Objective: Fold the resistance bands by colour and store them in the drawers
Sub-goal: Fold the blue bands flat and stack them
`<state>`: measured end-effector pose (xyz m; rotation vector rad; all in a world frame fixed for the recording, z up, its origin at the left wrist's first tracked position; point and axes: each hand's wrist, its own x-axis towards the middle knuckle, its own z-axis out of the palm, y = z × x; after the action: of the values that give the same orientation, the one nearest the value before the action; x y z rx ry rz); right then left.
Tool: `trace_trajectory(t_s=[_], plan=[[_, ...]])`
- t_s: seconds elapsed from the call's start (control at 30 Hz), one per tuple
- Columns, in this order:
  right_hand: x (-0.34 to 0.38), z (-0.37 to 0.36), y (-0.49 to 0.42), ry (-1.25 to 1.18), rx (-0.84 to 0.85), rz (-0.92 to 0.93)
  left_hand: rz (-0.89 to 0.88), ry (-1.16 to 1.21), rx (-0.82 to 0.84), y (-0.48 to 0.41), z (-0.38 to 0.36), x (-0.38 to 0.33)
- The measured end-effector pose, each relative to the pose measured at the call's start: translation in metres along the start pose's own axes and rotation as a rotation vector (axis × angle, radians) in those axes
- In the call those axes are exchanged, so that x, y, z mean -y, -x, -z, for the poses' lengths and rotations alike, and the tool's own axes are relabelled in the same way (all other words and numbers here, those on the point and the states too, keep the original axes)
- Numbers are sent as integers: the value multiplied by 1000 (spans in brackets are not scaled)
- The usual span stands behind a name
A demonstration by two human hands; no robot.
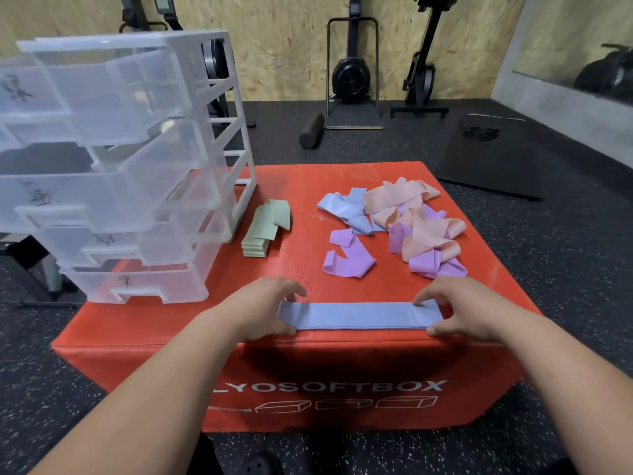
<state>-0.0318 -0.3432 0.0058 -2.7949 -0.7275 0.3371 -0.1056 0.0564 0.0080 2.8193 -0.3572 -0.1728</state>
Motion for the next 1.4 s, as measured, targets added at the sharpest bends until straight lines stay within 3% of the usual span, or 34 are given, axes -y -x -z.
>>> trace_trajectory(t_s=[0.1, 0.27, 0.53, 0.77, 0.87, 0.93, 1.03, 1.23, 1.4], plan=[[-1, 5, -5, -73, -10, 10, -2, 35, -1, -5, 0, 3], [12, 18, -32, -208, -189, -9, -21, 70, -117, -27, 1, 3], [41, 19, -125, -102, -400, -20, -20, 99, -277, -84, -6, 7], [50, 4, -190, 237, -355, -103, 1, 166, -338, -118, -13, 17], [44, -4, -204, 270, -287, -140, -17, 175, -348, -126, -14, 17], [44, -4, -207, 248, -328, -125, -27, 181, -357, -129, -13, 17], [44, 12, -204, 129, -513, -116, -33, 201, -368, -131, -11, 15], [48, 54, -172, -537, -830, -69, -22, 239, -431, -128, -5, 7], [46, 74, -137, -735, -861, -43, 3, 268, -499, -120, -1, -4]])
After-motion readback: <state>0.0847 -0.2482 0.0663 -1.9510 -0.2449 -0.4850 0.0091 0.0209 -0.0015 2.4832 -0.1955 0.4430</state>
